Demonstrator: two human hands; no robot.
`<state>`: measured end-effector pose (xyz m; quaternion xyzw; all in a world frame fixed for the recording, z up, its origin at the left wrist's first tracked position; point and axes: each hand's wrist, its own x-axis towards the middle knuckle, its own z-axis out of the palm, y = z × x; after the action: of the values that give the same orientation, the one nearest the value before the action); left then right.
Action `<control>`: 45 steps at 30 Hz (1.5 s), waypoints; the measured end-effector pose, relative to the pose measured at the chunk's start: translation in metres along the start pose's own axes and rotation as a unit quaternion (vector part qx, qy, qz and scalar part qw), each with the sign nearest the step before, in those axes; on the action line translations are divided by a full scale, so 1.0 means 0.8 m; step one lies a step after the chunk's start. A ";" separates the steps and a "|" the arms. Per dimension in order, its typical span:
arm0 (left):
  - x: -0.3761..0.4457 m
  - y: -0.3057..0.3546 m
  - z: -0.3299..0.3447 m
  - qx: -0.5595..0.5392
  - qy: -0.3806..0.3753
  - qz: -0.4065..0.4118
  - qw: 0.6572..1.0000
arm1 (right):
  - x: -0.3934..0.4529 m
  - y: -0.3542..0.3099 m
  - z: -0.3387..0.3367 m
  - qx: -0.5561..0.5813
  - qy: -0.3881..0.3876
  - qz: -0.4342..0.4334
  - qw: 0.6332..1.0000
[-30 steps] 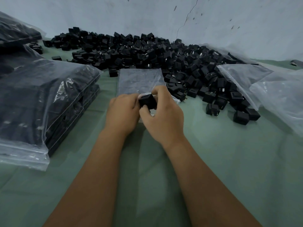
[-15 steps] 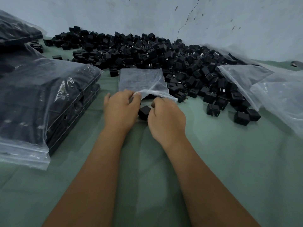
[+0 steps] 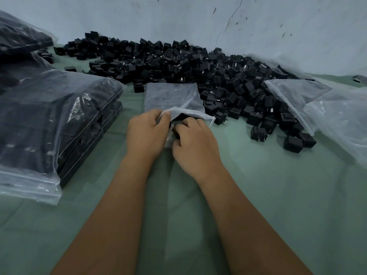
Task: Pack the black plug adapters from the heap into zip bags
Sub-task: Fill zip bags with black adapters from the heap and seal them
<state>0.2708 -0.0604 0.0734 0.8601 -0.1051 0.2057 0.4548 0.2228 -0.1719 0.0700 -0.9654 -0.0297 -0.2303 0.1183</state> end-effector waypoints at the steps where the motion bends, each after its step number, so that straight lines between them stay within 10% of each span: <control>1: 0.000 0.000 0.000 -0.001 0.000 -0.002 1.000 | 0.000 0.001 0.000 -0.010 -0.015 -0.001 1.000; 39: -0.003 0.006 0.000 0.014 0.010 0.061 0.998 | 0.001 0.003 0.008 0.068 -0.072 -0.015 0.995; 45: -0.009 0.013 0.009 0.060 -0.127 0.080 0.987 | 0.000 0.002 0.013 0.085 -0.062 -0.013 0.994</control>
<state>0.2625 -0.0720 0.0745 0.8938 -0.2175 0.1366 0.3676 0.2273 -0.1713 0.0607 -0.9640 -0.0693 -0.1679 0.1944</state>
